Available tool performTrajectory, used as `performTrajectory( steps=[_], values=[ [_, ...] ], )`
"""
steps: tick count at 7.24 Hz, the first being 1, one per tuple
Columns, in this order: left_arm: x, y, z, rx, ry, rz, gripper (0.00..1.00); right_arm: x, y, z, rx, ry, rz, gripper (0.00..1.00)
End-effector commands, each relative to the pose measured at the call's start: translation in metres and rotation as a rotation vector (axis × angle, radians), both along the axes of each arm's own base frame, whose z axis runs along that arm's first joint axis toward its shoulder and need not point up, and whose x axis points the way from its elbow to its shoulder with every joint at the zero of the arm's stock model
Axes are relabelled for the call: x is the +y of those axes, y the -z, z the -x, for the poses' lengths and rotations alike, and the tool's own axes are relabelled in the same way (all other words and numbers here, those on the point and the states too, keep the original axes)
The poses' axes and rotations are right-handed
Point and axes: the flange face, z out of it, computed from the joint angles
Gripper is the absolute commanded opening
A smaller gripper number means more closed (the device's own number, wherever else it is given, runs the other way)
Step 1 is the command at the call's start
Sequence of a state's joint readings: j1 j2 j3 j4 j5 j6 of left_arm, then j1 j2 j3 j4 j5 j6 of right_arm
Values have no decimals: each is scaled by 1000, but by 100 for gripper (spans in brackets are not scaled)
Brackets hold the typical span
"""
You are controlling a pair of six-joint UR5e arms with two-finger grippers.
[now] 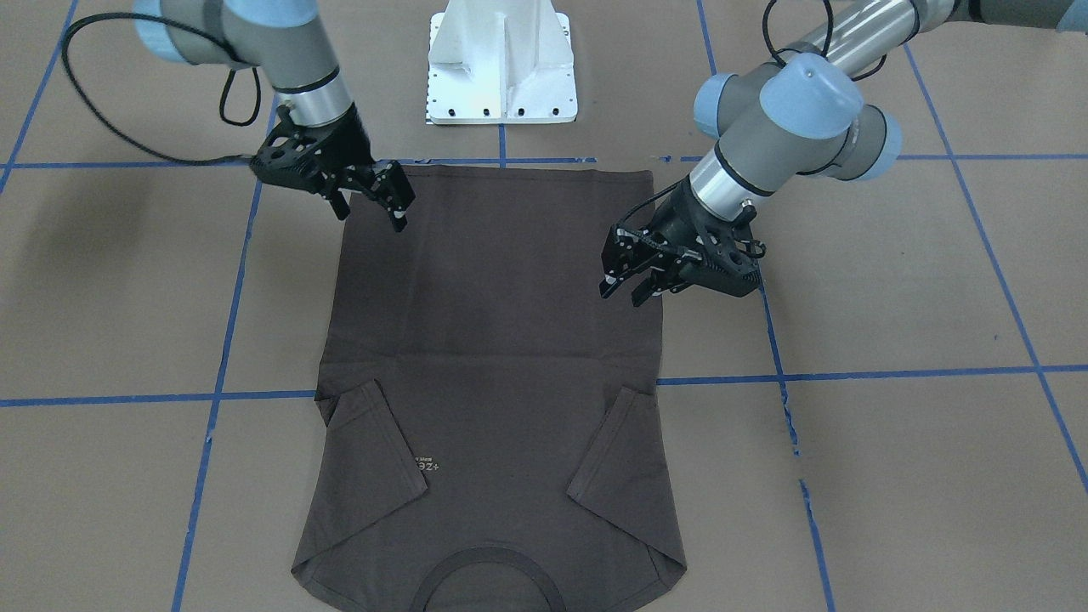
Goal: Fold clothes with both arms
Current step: 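Move both grippers to the shirt's hem corners nearest the robot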
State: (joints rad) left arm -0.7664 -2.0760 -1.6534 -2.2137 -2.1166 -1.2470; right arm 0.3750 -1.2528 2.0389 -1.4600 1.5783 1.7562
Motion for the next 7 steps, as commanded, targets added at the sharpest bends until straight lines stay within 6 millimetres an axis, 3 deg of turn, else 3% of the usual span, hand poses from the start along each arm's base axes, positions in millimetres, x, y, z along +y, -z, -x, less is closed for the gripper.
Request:
performTrajectory(
  steps=[1, 2, 4, 7],
  values=[
    [6, -4, 6, 5, -13, 0, 53, 77, -24, 31, 47, -81, 66, 95],
    [6, -5, 5, 3, -12, 1, 54, 100, -43, 36, 62, -97, 124, 88],
    [5, -5, 6, 3, -10, 1, 54, 111, -86, 27, 107, -166, 216, 84],
    [5, -5, 6, 4, -9, 5, 55, 134, -85, 29, 109, -133, 229, 81]
  ],
)
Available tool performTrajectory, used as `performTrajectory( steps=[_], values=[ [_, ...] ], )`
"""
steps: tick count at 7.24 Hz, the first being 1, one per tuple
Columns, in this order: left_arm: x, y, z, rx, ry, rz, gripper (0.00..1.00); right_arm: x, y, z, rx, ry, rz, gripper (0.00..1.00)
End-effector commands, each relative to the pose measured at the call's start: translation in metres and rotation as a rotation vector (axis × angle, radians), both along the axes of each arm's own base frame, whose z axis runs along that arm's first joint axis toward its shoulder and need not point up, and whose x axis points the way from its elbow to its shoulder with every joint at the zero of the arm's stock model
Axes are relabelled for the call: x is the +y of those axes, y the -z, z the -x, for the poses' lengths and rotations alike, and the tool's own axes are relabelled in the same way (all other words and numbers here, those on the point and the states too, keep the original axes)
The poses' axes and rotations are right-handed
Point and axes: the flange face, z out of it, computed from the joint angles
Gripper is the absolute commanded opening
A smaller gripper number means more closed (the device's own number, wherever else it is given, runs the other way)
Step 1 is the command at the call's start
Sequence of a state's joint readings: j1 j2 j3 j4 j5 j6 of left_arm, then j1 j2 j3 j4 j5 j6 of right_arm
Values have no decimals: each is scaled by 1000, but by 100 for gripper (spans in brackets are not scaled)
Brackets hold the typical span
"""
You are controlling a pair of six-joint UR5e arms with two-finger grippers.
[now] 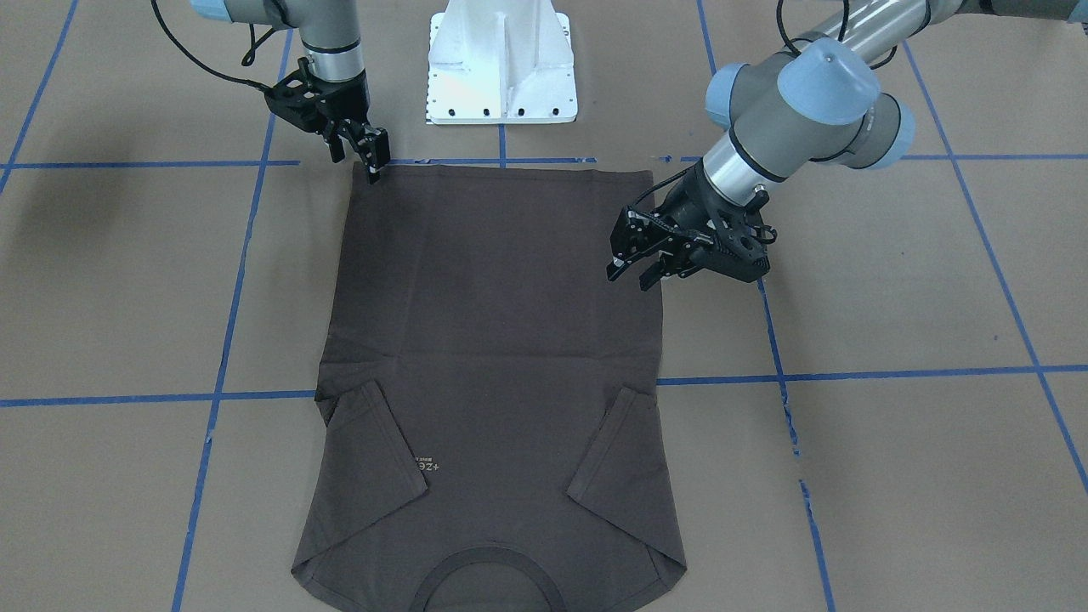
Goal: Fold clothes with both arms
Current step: 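Move both grippers to the shirt's hem corners nearest the robot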
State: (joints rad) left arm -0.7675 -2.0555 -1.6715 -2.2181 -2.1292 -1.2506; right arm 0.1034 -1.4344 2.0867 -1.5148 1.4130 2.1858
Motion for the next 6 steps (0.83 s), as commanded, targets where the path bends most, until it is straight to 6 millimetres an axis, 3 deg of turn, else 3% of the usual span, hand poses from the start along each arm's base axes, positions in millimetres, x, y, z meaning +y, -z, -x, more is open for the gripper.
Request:
performTrajectory(
  steps=[1, 3, 6],
  values=[
    [0, 0, 0, -1, -1, 0, 55, 16, -4, 5, 9, 23, 3, 77],
    [-1, 0, 0, -1, 2, 0, 56, 16, -4, 7, 9, 22, 2, 64],
    [0, -6, -1, -7, 0, 1, 56, 15, -4, 6, 9, 21, 1, 3]
  ],
)
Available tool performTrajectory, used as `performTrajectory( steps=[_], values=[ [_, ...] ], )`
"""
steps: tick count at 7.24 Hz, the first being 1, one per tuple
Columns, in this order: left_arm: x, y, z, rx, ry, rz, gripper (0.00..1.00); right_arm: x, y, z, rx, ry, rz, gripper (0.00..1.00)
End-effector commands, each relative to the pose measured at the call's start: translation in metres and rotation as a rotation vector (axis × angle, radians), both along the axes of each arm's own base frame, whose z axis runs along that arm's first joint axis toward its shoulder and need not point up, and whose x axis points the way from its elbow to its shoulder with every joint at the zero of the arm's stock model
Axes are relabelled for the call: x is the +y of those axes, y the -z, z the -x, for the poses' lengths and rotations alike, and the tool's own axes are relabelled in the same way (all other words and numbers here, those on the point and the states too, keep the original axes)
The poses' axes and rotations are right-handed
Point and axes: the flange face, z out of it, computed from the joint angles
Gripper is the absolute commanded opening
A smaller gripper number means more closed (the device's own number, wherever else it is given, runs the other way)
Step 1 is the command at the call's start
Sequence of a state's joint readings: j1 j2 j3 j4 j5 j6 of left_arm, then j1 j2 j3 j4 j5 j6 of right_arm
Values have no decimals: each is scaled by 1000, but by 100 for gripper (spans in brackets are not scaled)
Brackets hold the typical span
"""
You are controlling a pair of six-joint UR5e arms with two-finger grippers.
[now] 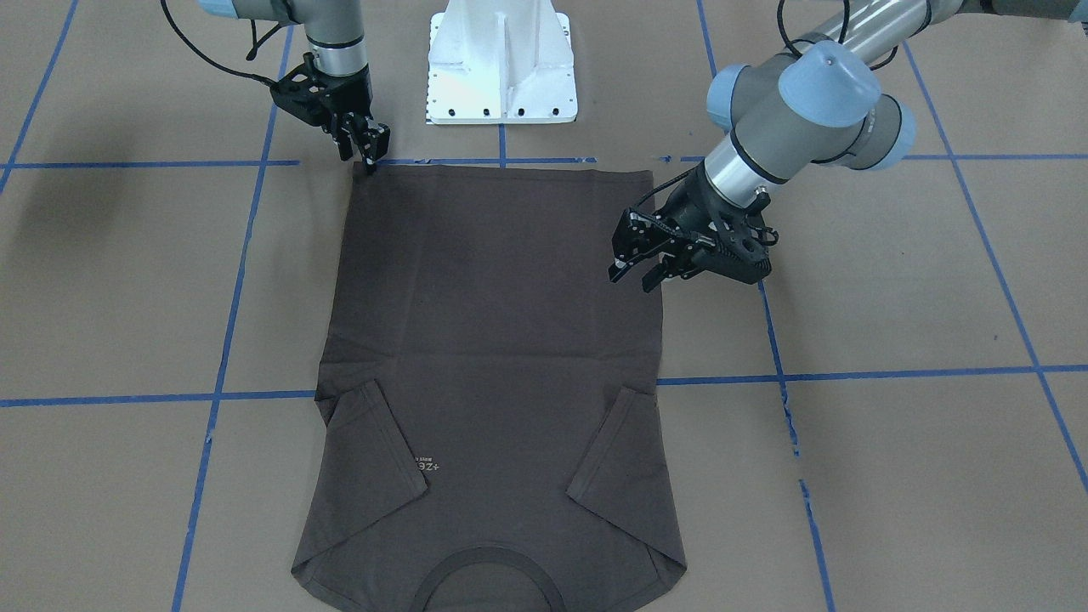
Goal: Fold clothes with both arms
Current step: 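Move both grippers to the shirt's hem corners nearest the robot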
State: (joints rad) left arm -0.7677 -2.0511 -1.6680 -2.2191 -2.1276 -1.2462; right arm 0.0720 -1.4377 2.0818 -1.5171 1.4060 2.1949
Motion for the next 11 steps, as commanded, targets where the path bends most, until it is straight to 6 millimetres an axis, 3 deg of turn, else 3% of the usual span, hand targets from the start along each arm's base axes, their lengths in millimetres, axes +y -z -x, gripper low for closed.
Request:
performTrajectory(
  steps=[1, 3, 4, 5, 7, 8, 9, 10, 11],
  values=[
    [0, -1, 0, -1, -1, 1, 56, 0, 1, 0, -1, 4, 1, 0],
    [1, -2, 0, -1, 2, 5, 57, 0, 6, -2, -12, 8, 3, 0],
    [3, 6, 7, 11, 22, 3, 61, -2, 18, -8, -39, 5, 1, 0],
    [33, -12, 15, 8, 61, 113, 61, -5, 34, -25, -75, -3, -4, 0],
    [154, -47, 4, -33, 98, 171, 61, -7, 35, -25, -77, -6, -4, 0],
    [187, -70, 2, -107, 109, 235, 61, -9, 36, -27, -80, -9, -5, 0],
    [225, -82, -12, -172, 125, 287, 61, -10, 36, -28, -80, -13, -7, 0],
    [250, -88, -33, -237, 137, 325, 59, -10, 36, -28, -80, -15, -6, 0],
    [255, -79, -52, -242, 120, 325, 57, -11, 37, -29, -83, -17, -5, 0]
  ],
)
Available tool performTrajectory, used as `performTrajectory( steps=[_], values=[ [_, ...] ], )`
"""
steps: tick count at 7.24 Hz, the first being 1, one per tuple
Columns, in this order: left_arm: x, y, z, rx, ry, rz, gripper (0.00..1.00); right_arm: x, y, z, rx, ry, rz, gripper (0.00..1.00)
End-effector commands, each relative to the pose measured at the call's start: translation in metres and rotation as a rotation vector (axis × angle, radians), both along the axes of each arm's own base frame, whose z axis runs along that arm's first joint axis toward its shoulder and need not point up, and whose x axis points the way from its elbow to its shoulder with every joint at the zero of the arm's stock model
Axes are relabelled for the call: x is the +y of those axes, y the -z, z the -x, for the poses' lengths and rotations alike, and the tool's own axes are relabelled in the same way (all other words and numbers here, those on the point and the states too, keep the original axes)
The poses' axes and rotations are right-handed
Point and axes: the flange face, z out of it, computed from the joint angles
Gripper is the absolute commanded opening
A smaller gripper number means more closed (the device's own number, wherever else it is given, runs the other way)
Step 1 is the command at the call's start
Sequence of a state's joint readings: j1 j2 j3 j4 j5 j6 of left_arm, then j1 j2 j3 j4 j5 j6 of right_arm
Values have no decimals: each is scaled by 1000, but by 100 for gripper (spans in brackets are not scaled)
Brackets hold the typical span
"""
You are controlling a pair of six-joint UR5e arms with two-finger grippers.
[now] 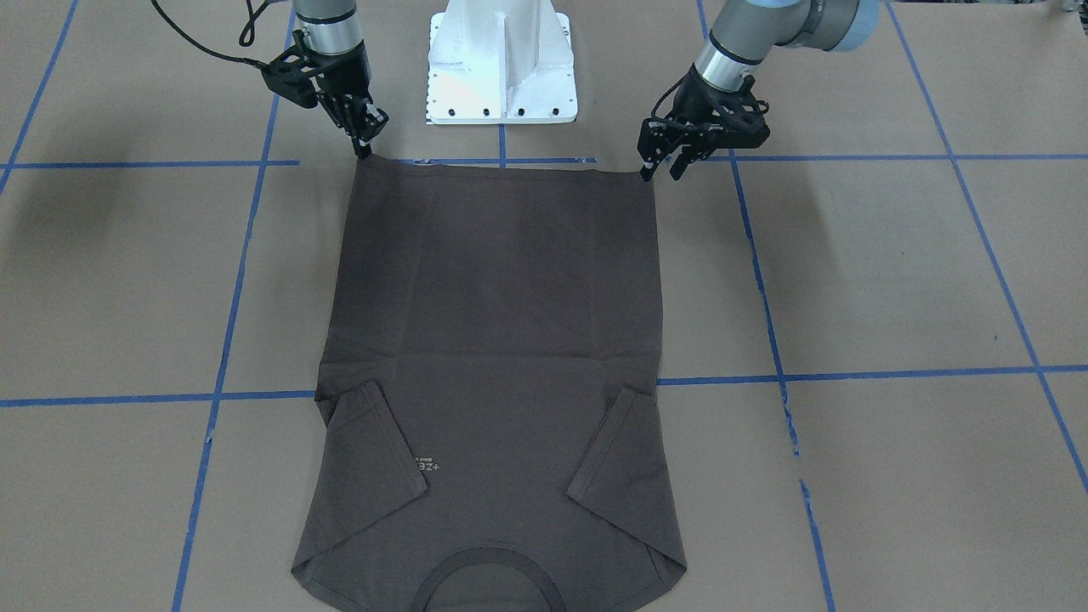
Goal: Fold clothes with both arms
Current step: 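Move both grippers to the shirt's hem corners nearest the robot, then grasp both hem corners with the left and right grippers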
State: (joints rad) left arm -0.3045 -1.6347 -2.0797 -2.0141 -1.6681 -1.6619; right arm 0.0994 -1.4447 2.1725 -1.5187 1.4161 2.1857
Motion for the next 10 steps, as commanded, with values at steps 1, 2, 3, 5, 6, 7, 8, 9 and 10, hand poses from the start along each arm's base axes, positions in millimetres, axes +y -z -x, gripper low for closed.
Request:
performTrajectory(
  steps=[1, 2, 3, 5, 6, 7, 8, 9, 10],
  values=[
    [17, 7, -40, -57, -14, 24, 56, -1, 2, -2, -4, -5, 1, 0],
    [17, 2, -51, -93, -22, 23, 56, -1, 1, -3, -3, -5, 1, 0],
    [16, -7, -53, -112, -22, 28, 56, -1, 0, -6, 0, -8, 0, 0],
    [16, -8, -52, -131, -18, 38, 57, -1, 0, -5, 0, -9, 0, 0],
    [17, -9, -53, -141, -19, 42, 58, -1, 0, -5, 0, -9, 0, 0],
    [17, -9, -54, -151, -18, 45, 58, -1, 0, -5, 0, -9, 0, 0],
    [17, -10, -54, -158, -16, 50, 58, -1, 0, -5, 0, -9, 0, 0],
    [17, -11, -53, -160, -17, 51, 58, 0, 0, -5, -2, -7, 0, 0],
    [19, -10, -55, -158, -24, 52, 57, 0, 1, -5, -3, -7, 0, 0]
  ],
)
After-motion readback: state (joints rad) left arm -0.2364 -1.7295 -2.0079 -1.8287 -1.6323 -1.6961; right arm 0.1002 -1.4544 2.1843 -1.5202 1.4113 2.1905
